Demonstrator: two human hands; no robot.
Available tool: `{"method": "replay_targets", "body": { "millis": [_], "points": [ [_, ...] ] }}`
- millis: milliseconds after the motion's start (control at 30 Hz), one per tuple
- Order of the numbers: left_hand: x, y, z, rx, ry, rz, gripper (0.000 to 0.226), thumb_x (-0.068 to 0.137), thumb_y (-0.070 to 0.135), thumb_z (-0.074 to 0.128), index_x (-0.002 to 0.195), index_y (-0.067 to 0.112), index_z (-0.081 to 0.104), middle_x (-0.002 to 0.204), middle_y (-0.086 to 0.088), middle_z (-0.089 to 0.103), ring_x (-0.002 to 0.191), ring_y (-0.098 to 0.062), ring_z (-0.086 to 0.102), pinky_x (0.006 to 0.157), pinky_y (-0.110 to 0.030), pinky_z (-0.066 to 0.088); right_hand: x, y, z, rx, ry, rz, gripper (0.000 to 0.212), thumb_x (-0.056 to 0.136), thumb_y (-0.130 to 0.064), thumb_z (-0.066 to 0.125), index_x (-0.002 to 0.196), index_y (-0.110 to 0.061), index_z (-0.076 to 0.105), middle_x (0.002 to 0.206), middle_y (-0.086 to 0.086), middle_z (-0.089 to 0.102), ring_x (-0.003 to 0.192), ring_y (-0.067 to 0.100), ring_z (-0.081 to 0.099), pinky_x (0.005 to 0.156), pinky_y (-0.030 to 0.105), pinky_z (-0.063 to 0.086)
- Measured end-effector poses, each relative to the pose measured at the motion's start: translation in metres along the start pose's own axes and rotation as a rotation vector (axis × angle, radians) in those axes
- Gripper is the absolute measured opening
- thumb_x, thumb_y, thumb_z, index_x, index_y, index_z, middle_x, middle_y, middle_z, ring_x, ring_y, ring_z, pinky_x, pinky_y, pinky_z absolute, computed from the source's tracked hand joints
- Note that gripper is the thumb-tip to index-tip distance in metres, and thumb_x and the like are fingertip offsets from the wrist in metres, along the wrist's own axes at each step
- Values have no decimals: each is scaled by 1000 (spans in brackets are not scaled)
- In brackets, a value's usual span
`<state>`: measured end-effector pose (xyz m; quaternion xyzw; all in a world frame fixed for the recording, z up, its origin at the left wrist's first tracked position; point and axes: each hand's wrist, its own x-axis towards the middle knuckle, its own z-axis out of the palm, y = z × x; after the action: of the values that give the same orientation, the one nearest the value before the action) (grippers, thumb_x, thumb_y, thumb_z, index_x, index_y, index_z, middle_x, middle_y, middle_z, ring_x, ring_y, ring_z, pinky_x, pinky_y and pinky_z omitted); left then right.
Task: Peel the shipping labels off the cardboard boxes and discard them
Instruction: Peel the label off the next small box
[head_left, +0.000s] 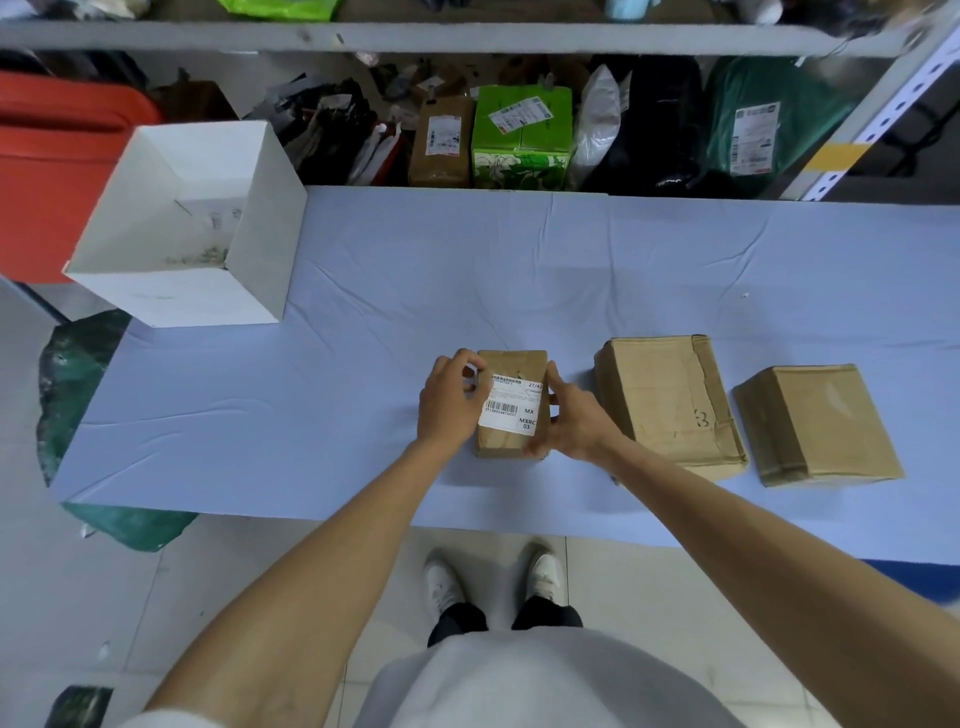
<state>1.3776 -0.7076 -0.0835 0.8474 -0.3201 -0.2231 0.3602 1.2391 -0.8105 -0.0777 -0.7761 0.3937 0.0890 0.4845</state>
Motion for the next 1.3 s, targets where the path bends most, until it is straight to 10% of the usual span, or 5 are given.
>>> {"method": "replay_targets", "body": {
  "millis": [733, 1133, 1300],
  "points": [
    [7, 12, 15, 320, 39, -9, 21, 99, 22, 49, 100, 5, 61, 119, -9, 45, 96, -31, 59, 80, -41, 47, 4, 1, -2, 12, -18, 25, 121, 57, -5, 79, 152, -16, 4, 118, 2, 59, 102, 21, 59, 83, 36, 57],
    [3, 0, 9, -84, 9, -74, 8, 91, 18, 63, 96, 13, 60, 114, -4, 50, 94, -22, 65, 83, -29, 49, 2, -2, -6, -24, -14, 4, 121, 60, -1, 78, 153, -15, 0, 119, 4, 59, 105, 22, 58, 80, 35, 57],
    [-15, -16, -4, -287, -129, -45, 48, 75, 8, 78, 114, 26, 57, 124, -4, 52, 109, -16, 59, 88, -22, 49, -2, -4, -7, -1, -26, -11, 119, 61, -2, 79, 152, -16, 4, 117, 1, 59, 106, 21, 58, 79, 31, 55]
  ]
}}
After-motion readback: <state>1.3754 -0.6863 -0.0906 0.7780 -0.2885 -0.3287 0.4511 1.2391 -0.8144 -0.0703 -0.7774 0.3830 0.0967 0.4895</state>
